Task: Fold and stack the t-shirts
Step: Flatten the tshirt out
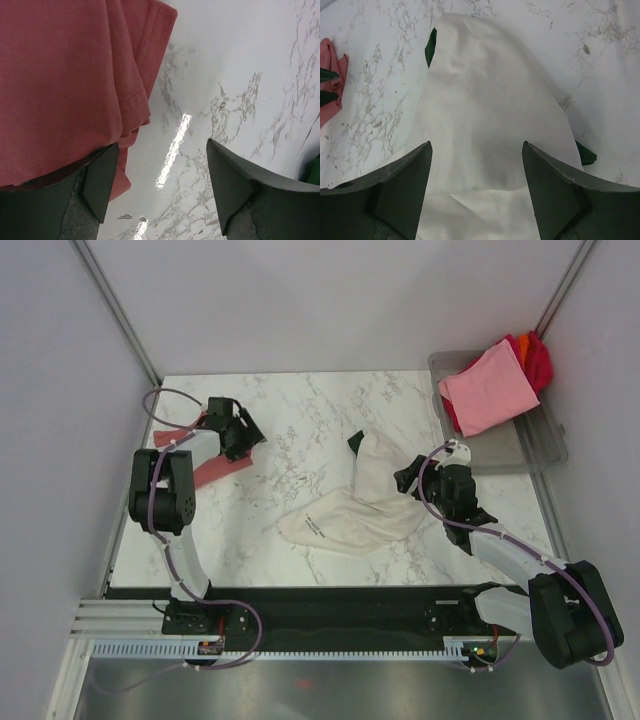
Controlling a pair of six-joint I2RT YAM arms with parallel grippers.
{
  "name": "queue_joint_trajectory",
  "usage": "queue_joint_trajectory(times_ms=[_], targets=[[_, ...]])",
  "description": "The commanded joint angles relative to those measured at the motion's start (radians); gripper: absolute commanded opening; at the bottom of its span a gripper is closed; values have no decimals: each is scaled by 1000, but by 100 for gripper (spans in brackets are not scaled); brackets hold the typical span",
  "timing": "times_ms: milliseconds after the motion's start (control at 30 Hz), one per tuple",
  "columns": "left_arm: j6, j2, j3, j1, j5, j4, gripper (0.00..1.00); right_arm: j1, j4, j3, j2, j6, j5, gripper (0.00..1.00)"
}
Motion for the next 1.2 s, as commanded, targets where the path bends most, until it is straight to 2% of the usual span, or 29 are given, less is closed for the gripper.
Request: queue_joint_trajectory(times_ms=[0,100,133,233,400,567,667,800,900,1000,1167], targets=[[-37,0,-44,62,-24,-56,80,3,49,-6,-13,-7,25,81],[-55,-38,-107,93,-36,-57,81,1,44,-5,-16,-8,33,81],[-64,-67,-127,142,-38,-57,81,3,43,-5,-14,-8,34,81],[-100,-136,-208,194,-56,-51,81,3,43,-6,-22,-7,38,81],[-111,-211,-283,211,-105,-45,83,3,41,-14,-44,-8,44,81],[-69,-285,-302,198,-49,-28,82,3,44,-2,-24,-13,18,82],[-26,-346,-323,135,-47,-22,84,3,26,15,5,-19,16,83],[11,-452,-326,-66,-75,-10,86,3,-20,47,39,-25,28,84],[24,-460,-303,-202,-52,42,87,3,-34,49,41,-24,47,83],[12,-376,-215,-301,11,59,86,3,-49,35,-4,-21,82,83],[-31,-137,-19,-410,103,21,81,3,-59,-23,-144,-13,188,83]])
